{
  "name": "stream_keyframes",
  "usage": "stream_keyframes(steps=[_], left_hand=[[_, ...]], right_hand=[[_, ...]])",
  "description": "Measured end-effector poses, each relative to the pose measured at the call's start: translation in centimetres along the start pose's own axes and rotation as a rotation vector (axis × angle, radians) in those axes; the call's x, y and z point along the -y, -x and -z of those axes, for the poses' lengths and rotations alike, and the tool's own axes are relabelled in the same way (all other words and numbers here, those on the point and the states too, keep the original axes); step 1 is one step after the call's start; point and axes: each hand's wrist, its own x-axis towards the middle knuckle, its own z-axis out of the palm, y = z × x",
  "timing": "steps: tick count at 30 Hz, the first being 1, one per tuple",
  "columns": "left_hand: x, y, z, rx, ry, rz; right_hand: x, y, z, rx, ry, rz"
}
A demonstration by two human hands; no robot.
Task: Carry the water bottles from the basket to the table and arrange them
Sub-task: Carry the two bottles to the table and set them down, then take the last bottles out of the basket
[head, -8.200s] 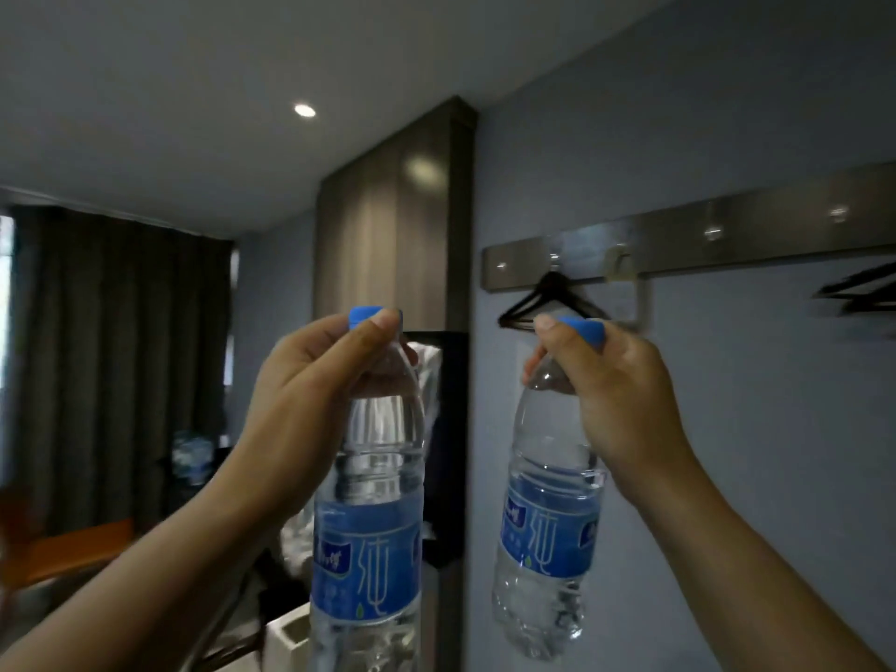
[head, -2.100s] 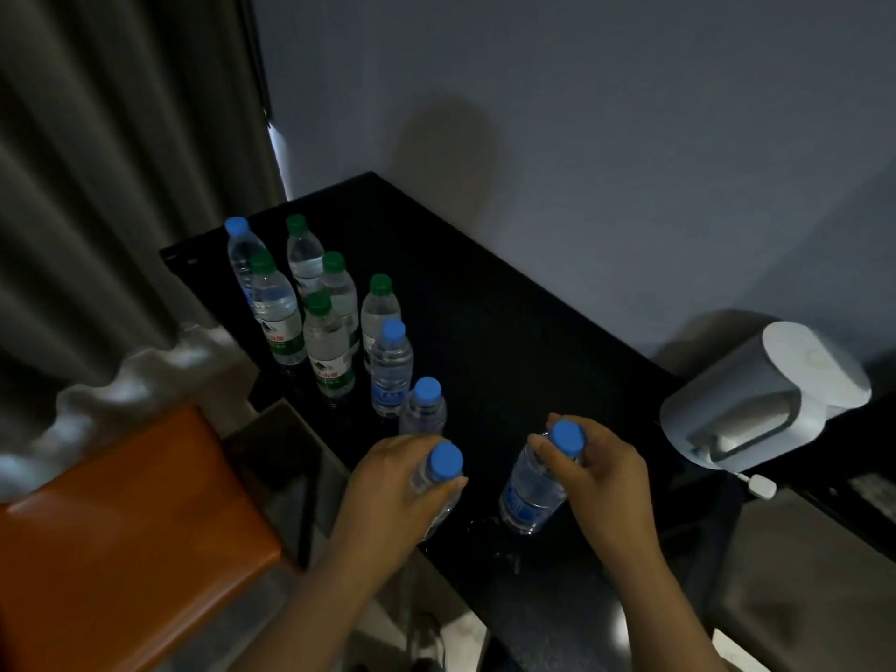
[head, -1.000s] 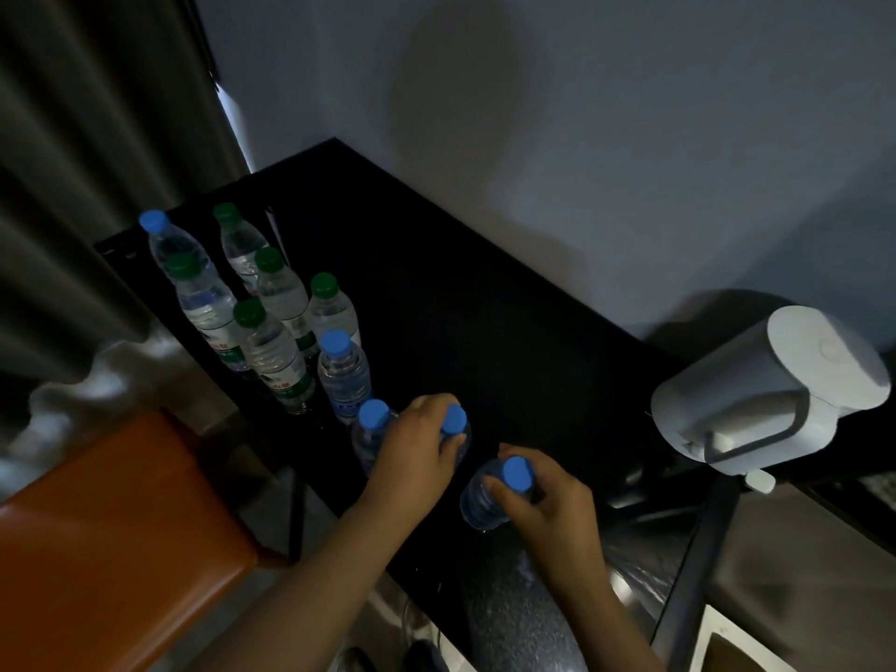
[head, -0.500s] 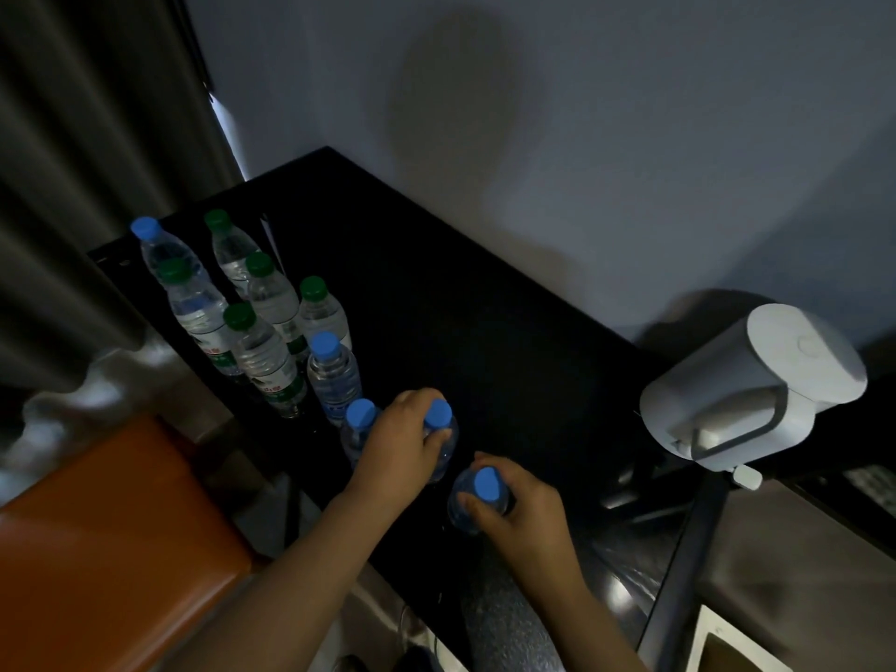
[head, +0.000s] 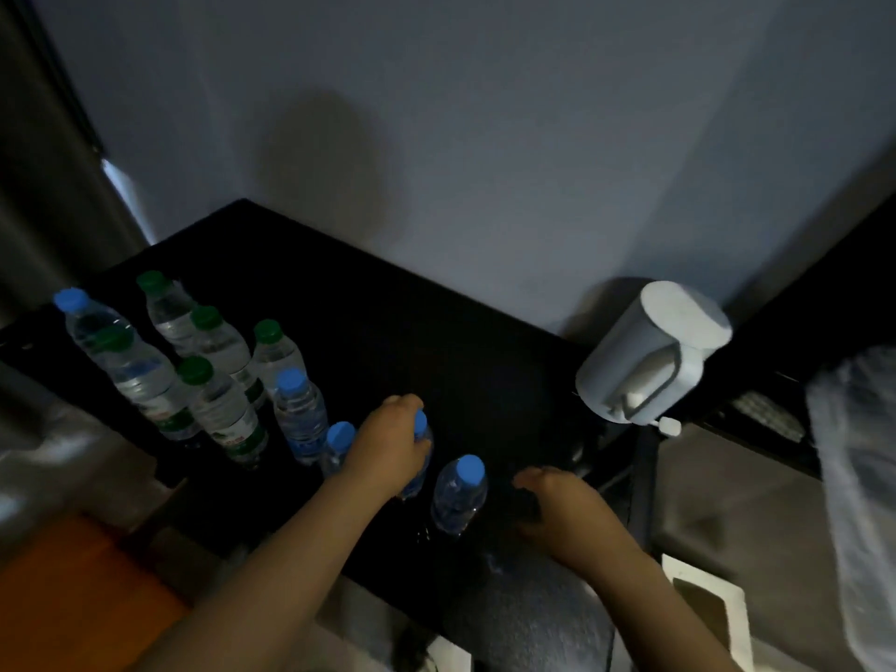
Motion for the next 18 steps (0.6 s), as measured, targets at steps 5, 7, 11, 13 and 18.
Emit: stream_keyframes(steps=[5, 7, 11, 13, 18], left_hand=[[-1.4, 2.5, 1.7, 0.012, -0.111, -0.201], [-1.9, 3.9, 2.1, 0.070, -0.145, -0.271], [-3.9, 6.8, 1.2, 0.236, -0.163, -0.450], [-5.8, 8.5, 0.0, 0.329, -0.185, -0.568], [-10.8, 12.3, -3.4, 0.508, -0.216, -0.785]], right_hand=[[0.6, 4.2, 0.3, -0.089, 0.044, -0.168], [0.8, 6.3, -0.1, -0.139, 0.028, -0.226], [0.9, 11.2, -0.6, -0.237, 0.005, -0.364], [0.4, 14.2, -0.7, -0.287, -0.018, -0.446], [-1.5, 22.5, -1.4, -0.388, -0.084, -0.649]])
